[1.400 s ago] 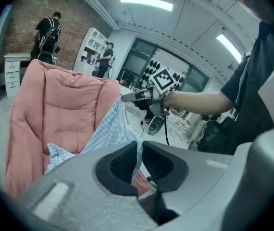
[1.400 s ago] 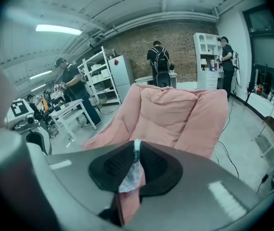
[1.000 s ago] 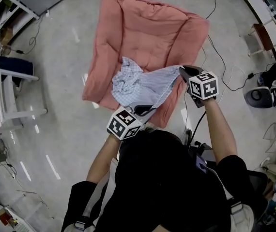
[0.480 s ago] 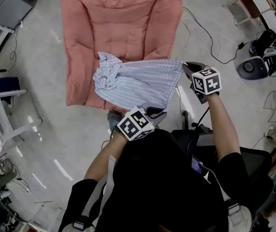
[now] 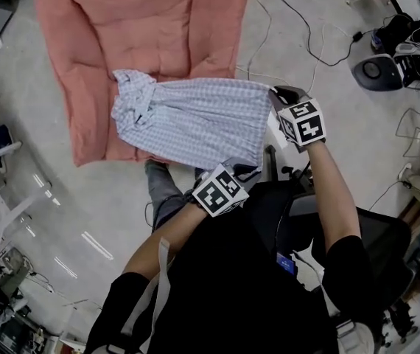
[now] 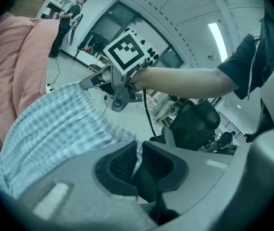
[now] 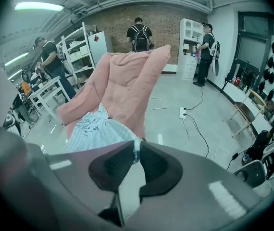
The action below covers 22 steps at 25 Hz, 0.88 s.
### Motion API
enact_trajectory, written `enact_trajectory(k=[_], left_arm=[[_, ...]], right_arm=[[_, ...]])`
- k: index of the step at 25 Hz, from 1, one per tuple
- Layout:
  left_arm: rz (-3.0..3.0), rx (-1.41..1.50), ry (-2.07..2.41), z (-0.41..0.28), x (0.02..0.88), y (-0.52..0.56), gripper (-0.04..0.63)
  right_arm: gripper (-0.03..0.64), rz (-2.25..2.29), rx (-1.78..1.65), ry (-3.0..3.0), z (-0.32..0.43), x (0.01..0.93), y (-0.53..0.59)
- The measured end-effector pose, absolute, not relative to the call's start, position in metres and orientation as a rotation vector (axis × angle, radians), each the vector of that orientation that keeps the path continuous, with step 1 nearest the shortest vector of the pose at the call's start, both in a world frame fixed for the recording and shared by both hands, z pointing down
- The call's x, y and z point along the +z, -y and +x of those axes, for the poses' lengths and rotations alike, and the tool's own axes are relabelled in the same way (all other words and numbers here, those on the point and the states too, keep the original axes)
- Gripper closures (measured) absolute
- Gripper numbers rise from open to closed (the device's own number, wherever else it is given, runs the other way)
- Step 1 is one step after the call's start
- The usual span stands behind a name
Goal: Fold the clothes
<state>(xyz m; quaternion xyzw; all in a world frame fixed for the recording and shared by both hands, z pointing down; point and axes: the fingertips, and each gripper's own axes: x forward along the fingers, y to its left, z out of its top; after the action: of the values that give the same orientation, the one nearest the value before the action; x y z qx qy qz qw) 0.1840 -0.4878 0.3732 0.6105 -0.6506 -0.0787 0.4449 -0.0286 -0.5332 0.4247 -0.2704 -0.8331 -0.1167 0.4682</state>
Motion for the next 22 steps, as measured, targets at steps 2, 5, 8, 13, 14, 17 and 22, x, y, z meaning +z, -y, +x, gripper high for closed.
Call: enact_trajectory(k=[2,5,8,13,14,17,22], left_arm=[[1.506,-0.123,1.636,0.183,0.388,0.496,0.552],[1.522,-0.032,1.626,0.186,0.399,0.505,0.473],[1.546,0.006,1.609,0.192,0.399,0.507,0.374],[1.524,0.015,1.621,0.178,0.399,0.492,0.364],[1.513,0.015,1.632,0.172,0.399,0.488,0.364],[1.47,0.009,1.672,0.153,0.401,0.469,0.365],[1.381,-0.009,1.734,0.128,0.405,0.426,0.376]], right_arm=[[0.572,-0.643,-0.296,2.041,-0.029,0.436,0.54],[0.567,-0.62,-0.294,2.059,-0.028,0.444,0.546],[0.456,-0.634,-0.244,2.062,-0.021,0.444,0.541],[0.42,-0.65,-0.241,2.07,-0.02,0.437,0.532],[0.42,-0.653,-0.243,2.072,-0.021,0.435,0.53],[0.424,-0.665,-0.244,2.073,-0.027,0.43,0.522],[0.444,-0.68,-0.23,2.085,-0.036,0.418,0.498]])
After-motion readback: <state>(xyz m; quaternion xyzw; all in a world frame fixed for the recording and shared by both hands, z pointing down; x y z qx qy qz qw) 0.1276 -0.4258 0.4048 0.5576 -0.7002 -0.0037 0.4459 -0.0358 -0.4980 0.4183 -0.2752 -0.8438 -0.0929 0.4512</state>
